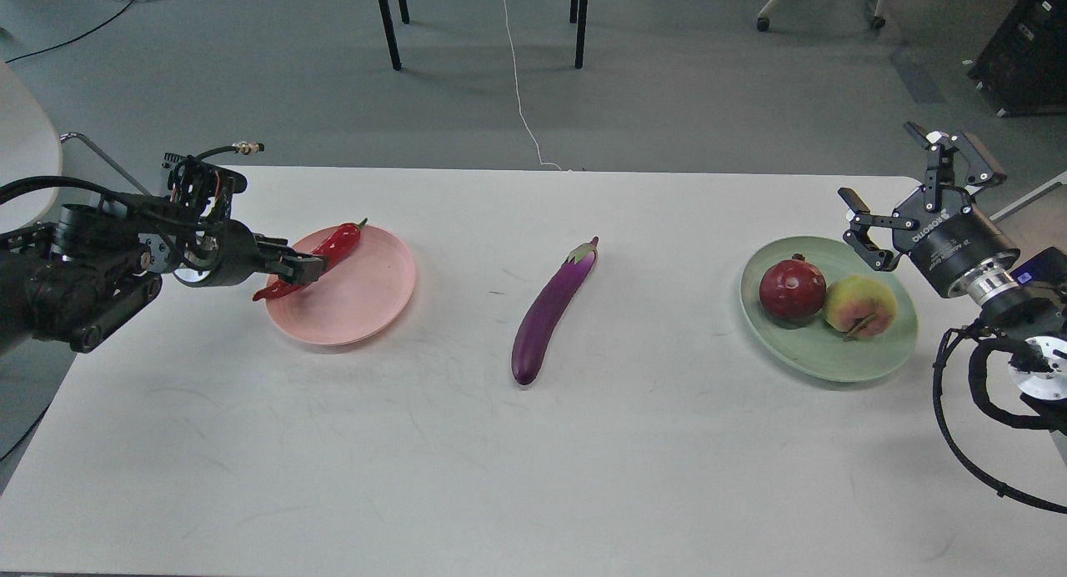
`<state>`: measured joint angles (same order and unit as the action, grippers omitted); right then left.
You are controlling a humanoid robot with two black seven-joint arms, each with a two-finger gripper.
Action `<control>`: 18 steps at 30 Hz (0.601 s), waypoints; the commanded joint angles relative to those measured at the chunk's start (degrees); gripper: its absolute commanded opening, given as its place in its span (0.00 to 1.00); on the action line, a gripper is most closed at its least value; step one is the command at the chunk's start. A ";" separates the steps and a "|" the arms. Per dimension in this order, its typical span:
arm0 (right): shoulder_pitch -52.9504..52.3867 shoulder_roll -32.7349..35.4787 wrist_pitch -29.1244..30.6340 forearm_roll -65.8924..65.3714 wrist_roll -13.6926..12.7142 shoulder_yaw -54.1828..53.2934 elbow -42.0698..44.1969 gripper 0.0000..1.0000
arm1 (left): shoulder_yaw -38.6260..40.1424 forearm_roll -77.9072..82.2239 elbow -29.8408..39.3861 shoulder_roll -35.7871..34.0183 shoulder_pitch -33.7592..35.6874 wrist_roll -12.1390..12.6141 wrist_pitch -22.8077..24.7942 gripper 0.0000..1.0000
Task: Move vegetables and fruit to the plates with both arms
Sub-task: 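Lower the chili onto the pink plate, open and withdraw left gripper, then reach the left gripper to the purple eggplant and grasp it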
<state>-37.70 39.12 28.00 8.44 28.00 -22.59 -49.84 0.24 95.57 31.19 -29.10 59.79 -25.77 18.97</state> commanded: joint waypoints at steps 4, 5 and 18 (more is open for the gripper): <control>0.00 -0.09 0.00 0.00 0.00 0.00 0.00 0.99 | -0.06 0.50 4.57 2.72 8.40 -0.25 -0.33 0.96; 0.00 -0.09 0.00 0.00 0.00 0.00 0.00 0.99 | -0.06 0.50 5.98 4.21 9.72 -0.25 -0.68 0.97; 0.88 0.43 0.00 0.00 0.00 -0.26 0.00 0.99 | -2.25 9.97 10.39 26.89 12.20 0.45 -2.79 0.98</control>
<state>-37.20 39.36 28.00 8.44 28.00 -22.79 -49.85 -0.59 100.62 43.26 -6.56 72.90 -25.28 16.30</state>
